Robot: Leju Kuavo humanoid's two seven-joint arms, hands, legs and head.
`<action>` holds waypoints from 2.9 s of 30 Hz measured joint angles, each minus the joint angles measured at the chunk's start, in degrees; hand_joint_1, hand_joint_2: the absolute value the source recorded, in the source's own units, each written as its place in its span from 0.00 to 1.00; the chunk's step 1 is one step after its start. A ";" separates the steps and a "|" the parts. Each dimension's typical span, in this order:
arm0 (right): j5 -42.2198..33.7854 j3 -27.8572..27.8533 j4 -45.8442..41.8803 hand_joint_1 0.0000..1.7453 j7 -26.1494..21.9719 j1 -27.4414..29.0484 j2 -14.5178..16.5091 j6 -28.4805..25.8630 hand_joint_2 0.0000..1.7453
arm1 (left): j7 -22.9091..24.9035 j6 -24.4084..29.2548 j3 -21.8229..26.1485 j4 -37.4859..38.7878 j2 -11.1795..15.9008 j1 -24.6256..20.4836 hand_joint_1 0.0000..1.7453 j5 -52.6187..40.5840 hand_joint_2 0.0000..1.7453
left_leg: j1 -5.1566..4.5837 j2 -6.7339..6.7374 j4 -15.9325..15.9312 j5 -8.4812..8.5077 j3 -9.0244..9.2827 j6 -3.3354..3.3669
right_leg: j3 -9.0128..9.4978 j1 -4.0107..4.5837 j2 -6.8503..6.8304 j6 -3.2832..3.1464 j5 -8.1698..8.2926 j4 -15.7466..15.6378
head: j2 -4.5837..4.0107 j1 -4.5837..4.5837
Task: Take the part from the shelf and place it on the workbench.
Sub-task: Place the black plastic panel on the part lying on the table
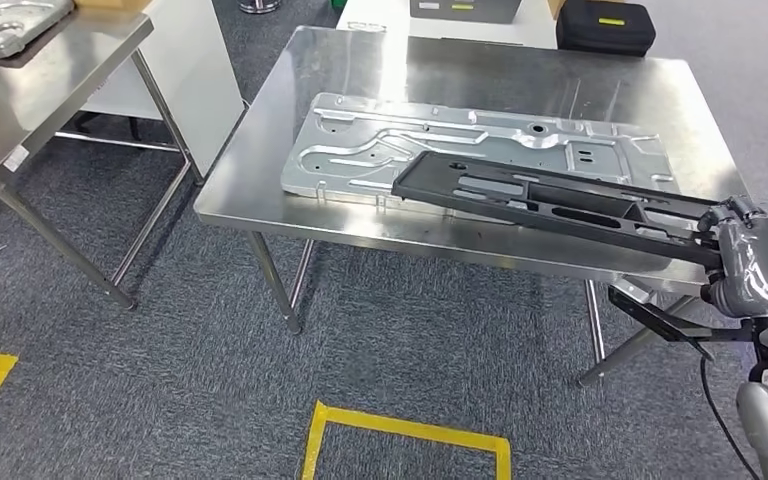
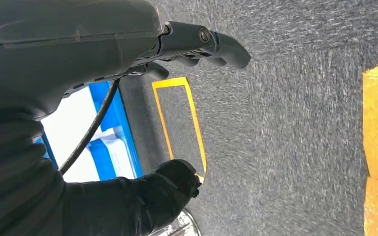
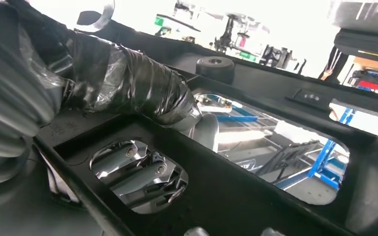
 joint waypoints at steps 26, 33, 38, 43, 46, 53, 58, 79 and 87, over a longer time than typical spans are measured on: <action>-0.08 0.41 0.85 1.00 -0.03 0.53 0.33 0.01 1.00 | -0.56 -0.15 -0.05 -0.30 0.18 0.28 0.00 -0.02 1.00 | 0.24 -0.10 -0.94 0.09 0.70 1.19 | -6.69 -0.32 0.12 0.89 -4.25 12.89 | 0.00 -0.03; -0.46 0.43 0.99 1.00 -0.10 0.61 0.31 -0.06 1.00 | -0.77 -0.15 -0.06 -0.30 0.20 0.24 0.00 -0.01 1.00 | 0.02 -0.08 0.17 -1.45 0.85 -0.79 | -0.84 -0.20 0.09 -0.81 0.28 0.20 | 0.00 -0.10; -0.69 0.43 0.99 1.00 -0.11 0.43 0.36 0.01 1.00 | -0.78 -0.20 -0.06 -0.30 0.17 0.26 0.00 -0.02 1.00 | 0.26 -0.11 13.60 -7.74 -5.88 -1.72 | -0.15 -0.07 0.05 -2.34 -0.17 -0.03 | 0.00 -0.17; -0.79 0.45 1.03 1.00 -0.11 0.42 0.49 0.16 1.00 | -0.77 -0.31 -0.06 -0.32 0.22 0.43 0.00 -0.02 1.00 | 0.09 -0.24 8.01 -1.02 -5.15 -0.63 | 1.37 0.43 0.28 -2.38 -1.30 -0.01 | -0.01 -0.15; -0.93 0.45 1.09 1.00 -0.11 0.21 0.55 0.21 1.00 | -0.77 -0.33 -0.06 -0.34 0.30 0.39 0.00 -0.02 1.00 | -0.34 -0.31 1.31 0.79 -2.21 0.21 | 1.70 0.58 0.41 -1.64 -1.92 0.06 | 0.00 -0.12; -1.08 0.45 1.13 1.00 -0.11 0.06 0.52 0.29 1.00 | -0.77 -0.34 -0.06 -0.37 0.21 0.41 0.00 -0.02 1.00 | 0.13 -0.16 -0.71 0.66 -0.42 1.57 | -2.44 0.29 0.28 0.05 -6.86 9.15 | 0.00 0.02; -1.10 0.47 1.31 1.00 -0.11 0.21 0.52 0.37 1.00 | -0.77 -0.38 -0.06 -0.37 0.14 0.45 0.00 -0.02 1.00 | 0.22 -0.22 -0.34 -0.72 0.96 1.37 | -5.88 -0.33 0.13 0.75 -3.32 11.40 | 0.00 0.01; 6.43 5.56 3.31 1.00 0.79 -1.06 3.08 -3.63 1.00 | -0.98 1.03 -1.09 -0.18 0.64 0.04 0.00 -0.02 1.00 | -0.37 -0.28 0.98 0.72 -2.20 0.32 | 2.29 0.52 0.40 -1.22 -2.48 -0.14 | 0.00 -0.20; 8.61 10.55 4.83 1.00 1.89 -3.46 6.18 -1.78 1.00 | -0.15 1.88 -1.17 2.07 2.21 -0.58 0.00 -0.02 1.00 | 0.17 -0.23 -0.65 -0.05 0.24 1.39 | -6.81 -0.01 0.22 0.53 -7.29 15.61 | 0.00 -0.03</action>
